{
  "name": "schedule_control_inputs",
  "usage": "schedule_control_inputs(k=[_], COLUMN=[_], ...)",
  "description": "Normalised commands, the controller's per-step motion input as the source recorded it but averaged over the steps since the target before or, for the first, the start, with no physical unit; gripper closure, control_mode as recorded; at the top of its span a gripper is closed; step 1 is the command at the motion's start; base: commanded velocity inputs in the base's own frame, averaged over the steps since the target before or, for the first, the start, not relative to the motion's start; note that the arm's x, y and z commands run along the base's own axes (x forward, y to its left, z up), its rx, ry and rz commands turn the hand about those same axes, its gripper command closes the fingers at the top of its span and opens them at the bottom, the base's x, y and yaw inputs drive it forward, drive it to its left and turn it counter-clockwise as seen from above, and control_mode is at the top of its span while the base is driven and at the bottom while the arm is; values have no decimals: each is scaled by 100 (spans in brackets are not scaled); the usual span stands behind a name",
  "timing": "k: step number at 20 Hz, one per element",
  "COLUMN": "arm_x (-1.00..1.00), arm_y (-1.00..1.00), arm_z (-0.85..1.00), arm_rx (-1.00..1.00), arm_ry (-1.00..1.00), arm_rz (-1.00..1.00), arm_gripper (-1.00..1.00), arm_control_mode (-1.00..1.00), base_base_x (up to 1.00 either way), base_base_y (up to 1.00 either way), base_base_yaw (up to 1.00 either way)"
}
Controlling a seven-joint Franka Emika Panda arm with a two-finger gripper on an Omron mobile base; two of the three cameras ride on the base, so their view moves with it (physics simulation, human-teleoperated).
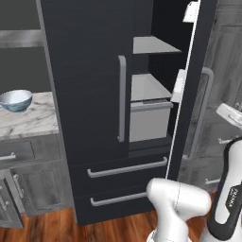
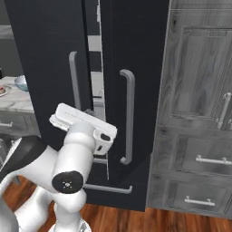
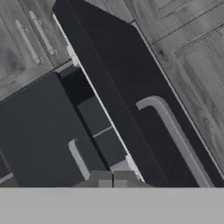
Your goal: Place one of the steaks on the plate and the other in the bowl. Then place the bowl in the fridge.
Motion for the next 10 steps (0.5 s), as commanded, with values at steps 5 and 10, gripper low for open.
schedule_control_inputs(k=[5, 10], arm_x=[0, 28], arm_y=[100, 79], arm_z=[39, 2], arm_rx=[-19, -13], arm_ry=[0, 0], arm_rz=[-23, -30], arm_gripper=[100, 100], arm_control_mode=[-100, -100], base_base_x=[0, 0], base_base_y=[0, 0], base_base_yaw=[0, 0])
